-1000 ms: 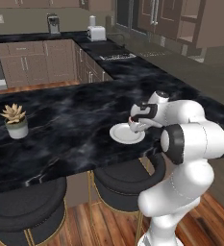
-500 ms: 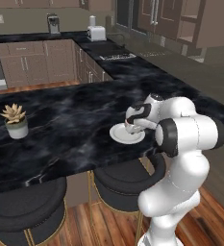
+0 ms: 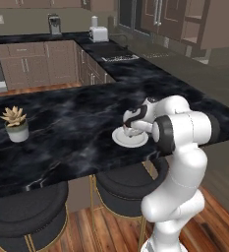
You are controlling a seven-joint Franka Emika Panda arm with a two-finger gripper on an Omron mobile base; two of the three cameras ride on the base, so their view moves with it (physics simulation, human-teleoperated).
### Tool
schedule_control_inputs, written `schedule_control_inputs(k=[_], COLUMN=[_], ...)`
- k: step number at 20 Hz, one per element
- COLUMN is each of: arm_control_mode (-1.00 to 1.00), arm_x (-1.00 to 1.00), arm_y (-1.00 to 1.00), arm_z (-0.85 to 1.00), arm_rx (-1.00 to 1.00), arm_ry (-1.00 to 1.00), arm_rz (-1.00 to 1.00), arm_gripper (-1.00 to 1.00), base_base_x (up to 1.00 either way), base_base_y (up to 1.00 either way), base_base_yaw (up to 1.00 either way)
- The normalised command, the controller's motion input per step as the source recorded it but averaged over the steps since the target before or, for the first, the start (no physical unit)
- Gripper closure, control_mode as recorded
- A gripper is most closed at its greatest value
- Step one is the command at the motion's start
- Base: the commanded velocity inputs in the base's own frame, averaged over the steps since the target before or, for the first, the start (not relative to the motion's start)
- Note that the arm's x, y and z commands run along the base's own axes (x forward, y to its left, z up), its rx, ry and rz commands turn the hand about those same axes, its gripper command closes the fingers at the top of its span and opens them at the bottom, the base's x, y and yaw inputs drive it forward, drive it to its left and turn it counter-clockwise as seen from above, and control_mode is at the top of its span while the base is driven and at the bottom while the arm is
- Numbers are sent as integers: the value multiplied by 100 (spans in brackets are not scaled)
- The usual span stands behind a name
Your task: Take the steak from the fridge and place it on the digital scale on the counter by the fridge. Wait a few seconds for a reading, then move it to the plate on the dining counter.
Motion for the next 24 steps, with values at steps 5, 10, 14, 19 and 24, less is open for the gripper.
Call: schedule_control_inputs(k=[5, 10, 14, 19, 24], arm_control_mode=[-100, -100, -100, -100, -100], arm_x=[15, 20, 15, 5, 0], arm_y=[0, 0, 0, 0, 0], arm_z=[-10, -17, -21, -12, -4], arm_rx=[-1, -2, -4, -3, -2], arm_ry=[1, 0, 0, 0, 2], arm_rz=[0, 0, 0, 0, 0], arm_gripper=[100, 100, 100, 100, 100], base_base_x=[0, 0, 0, 0, 0], base_base_y=[0, 0, 0, 0, 0], base_base_yaw=[0, 0, 0, 0, 0])
